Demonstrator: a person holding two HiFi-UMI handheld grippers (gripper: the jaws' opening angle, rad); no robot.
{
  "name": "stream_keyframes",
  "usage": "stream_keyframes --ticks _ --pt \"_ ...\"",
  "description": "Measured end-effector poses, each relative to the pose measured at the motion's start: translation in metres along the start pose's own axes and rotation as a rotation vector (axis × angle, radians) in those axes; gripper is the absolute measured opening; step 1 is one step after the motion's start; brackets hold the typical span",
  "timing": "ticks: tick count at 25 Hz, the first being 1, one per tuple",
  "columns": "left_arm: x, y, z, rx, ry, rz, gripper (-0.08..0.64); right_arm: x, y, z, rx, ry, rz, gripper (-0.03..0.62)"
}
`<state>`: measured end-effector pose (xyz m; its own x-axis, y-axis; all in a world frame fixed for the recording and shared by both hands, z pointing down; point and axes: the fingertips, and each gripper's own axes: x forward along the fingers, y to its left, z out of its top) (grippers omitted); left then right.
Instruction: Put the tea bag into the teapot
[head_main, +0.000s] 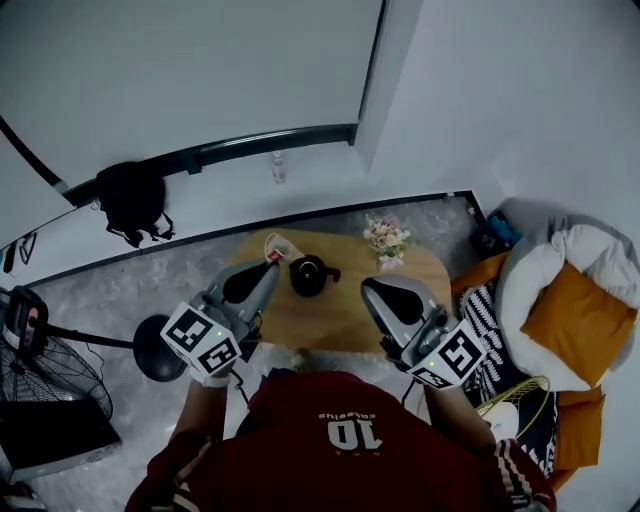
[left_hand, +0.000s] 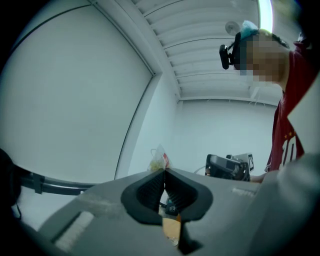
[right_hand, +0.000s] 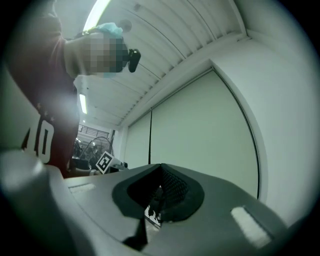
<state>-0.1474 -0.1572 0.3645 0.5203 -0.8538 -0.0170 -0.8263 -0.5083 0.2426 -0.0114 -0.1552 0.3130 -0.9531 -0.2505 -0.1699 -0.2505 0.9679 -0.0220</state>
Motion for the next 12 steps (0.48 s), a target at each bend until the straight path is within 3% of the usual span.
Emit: stream_keyframes --ticks 4,12 --pt "0.005 -0.011 -0.002 0.005 0.008 -0.006 0.005 -0.009 0.004 0.006 0.003 0.005 0.012 -0.001" --pt "0.008 -0.015 -0.008 -0.023 0.006 -0.023 0.005 -0.014 -0.002 0.006 0.014 0.011 -0.042 0.0"
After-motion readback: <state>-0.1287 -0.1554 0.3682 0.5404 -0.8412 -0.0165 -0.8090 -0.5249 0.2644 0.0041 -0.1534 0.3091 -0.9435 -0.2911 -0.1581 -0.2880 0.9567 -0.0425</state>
